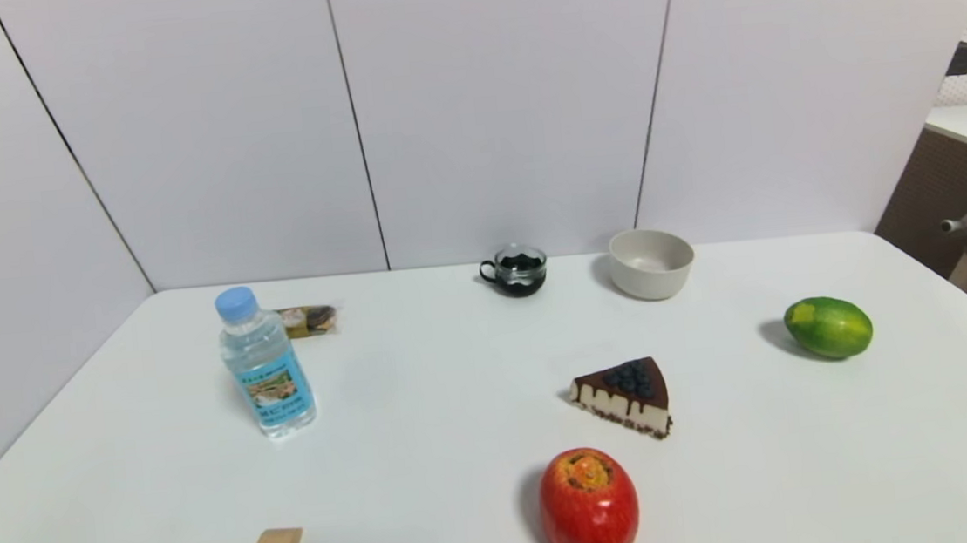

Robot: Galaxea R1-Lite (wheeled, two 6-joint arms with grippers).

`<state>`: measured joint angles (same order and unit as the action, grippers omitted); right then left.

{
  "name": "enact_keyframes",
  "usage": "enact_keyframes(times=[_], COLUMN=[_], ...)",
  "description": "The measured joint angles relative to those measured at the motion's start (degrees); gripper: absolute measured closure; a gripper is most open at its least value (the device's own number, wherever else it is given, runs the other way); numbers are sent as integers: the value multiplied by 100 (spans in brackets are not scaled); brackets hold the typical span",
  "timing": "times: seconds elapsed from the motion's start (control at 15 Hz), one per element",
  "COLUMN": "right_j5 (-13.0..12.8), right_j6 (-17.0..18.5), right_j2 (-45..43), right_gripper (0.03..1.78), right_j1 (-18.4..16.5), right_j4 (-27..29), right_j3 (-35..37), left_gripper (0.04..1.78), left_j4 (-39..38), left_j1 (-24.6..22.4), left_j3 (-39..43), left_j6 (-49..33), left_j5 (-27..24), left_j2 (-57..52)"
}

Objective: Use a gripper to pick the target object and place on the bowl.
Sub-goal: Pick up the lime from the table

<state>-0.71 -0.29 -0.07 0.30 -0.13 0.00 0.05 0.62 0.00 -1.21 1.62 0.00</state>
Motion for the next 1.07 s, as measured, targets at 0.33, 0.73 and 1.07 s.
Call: enact_keyframes(times=[0.33, 0.73, 1.07], right_j5=[-26, 24, 46], right_j6=[161, 9, -434], right_j2=[0, 244, 1840], right_gripper=[10, 10, 10], right_j1=[2, 2, 63], right_j4=[-20, 27, 49], right_j3=[0, -372, -2081], left_gripper=[13, 13, 13], left_j4=[0, 2, 2], left_j1=[0, 0, -2], left_j3=[0, 0, 0], left_j6=[0, 2, 2], left_j5=[2, 0, 0], left_j2=[0, 0, 0])
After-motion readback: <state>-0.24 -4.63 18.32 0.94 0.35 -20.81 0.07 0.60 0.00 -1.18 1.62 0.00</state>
